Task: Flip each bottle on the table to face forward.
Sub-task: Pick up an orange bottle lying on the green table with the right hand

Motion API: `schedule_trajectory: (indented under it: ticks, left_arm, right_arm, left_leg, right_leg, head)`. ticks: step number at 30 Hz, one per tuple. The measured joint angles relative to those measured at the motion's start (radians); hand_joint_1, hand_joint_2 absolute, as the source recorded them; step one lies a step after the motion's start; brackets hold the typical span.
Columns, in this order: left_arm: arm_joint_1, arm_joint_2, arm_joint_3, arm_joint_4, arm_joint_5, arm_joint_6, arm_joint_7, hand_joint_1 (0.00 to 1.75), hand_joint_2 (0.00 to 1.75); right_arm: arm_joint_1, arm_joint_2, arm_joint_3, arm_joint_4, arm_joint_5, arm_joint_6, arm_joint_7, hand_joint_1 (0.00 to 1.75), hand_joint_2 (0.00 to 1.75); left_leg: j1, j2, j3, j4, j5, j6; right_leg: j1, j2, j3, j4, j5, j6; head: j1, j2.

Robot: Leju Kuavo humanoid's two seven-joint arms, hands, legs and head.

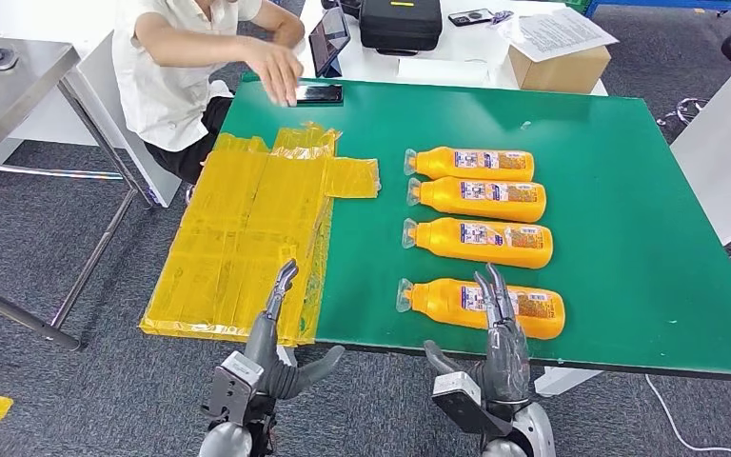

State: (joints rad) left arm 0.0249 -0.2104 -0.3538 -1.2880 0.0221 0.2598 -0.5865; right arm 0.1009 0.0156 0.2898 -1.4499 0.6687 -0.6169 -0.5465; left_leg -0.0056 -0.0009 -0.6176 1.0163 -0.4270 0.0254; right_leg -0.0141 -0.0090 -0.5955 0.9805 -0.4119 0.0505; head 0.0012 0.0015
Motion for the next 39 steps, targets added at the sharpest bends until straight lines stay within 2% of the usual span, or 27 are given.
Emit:
schedule_trajectory:
  ticks: [3, 7, 12, 17, 22, 31, 39]
  left_arm:
    - [-0.007, -0.002, -0.006, 0.005, -0.001, -0.008, 0.003, 0.0, 1.75]
    - [-0.028, -0.006, -0.018, 0.015, -0.006, -0.021, 0.011, 0.0, 1.75]
    - [-0.046, -0.014, -0.029, 0.028, -0.006, -0.026, 0.018, 0.0, 1.75]
    - [-0.053, -0.021, -0.032, 0.034, -0.004, -0.025, 0.02, 0.0, 1.75]
    - [-0.063, -0.029, -0.033, 0.037, 0.001, -0.021, 0.02, 0.0, 1.75]
    - [-0.066, -0.031, -0.037, 0.04, 0.002, -0.02, 0.02, 0.0, 1.75]
    - [-0.065, -0.032, -0.038, 0.04, 0.013, -0.023, 0.023, 0.0, 1.75]
  right_arm:
    - [-0.025, -0.027, 0.0, 0.037, 0.126, -0.016, 0.079, 0.0, 1.75]
    - [-0.092, -0.104, -0.012, 0.13, 0.333, -0.038, 0.202, 0.0, 1.75]
    - [-0.195, -0.203, -0.033, 0.232, 0.41, 0.026, 0.262, 0.0, 1.75]
    - [-0.256, -0.255, -0.027, 0.292, 0.471, 0.084, 0.316, 0.0, 1.75]
    - [-0.304, -0.288, -0.004, 0.34, 0.511, 0.103, 0.359, 0.0, 1.75]
    - [-0.335, -0.31, 0.019, 0.38, 0.507, 0.125, 0.367, 0.0, 1.75]
    - [-0.342, -0.33, 0.043, 0.405, 0.415, 0.308, 0.377, 0.0, 1.75]
  left_leg:
    - [0.0, 0.0, 0.0, 0.0, 0.0, 0.0]
    - [-0.002, 0.0, 0.0, 0.0, 0.001, 0.002]
    - [-0.003, 0.0, 0.0, 0.001, 0.002, 0.003]
    - [-0.003, -0.001, 0.0, 0.001, 0.002, 0.003]
    - [-0.003, -0.001, 0.0, 0.001, 0.002, 0.003]
    - [-0.003, -0.001, -0.001, 0.001, 0.002, 0.003]
    - [-0.003, -0.001, 0.0, 0.001, 0.002, 0.003]
  right_leg:
    - [0.0, 0.0, 0.0, 0.0, 0.0, 0.0]
    - [-0.002, 0.0, 0.001, 0.0, 0.001, 0.002]
    - [-0.003, 0.0, 0.001, 0.0, 0.003, 0.004]
    - [-0.003, 0.0, 0.001, 0.0, 0.003, 0.004]
    - [-0.003, 0.0, 0.001, 0.0, 0.003, 0.004]
    - [-0.003, 0.0, 0.001, 0.0, 0.003, 0.004]
    - [-0.003, 0.0, 0.001, 0.0, 0.003, 0.004]
  head:
    - [0.0, 0.0]
    - [0.0, 0.0]
    - [0.0, 0.0]
    - [0.0, 0.0]
    - [0.0, 0.0]
    - [0.0, 0.0]
    - [0.0, 0.0]
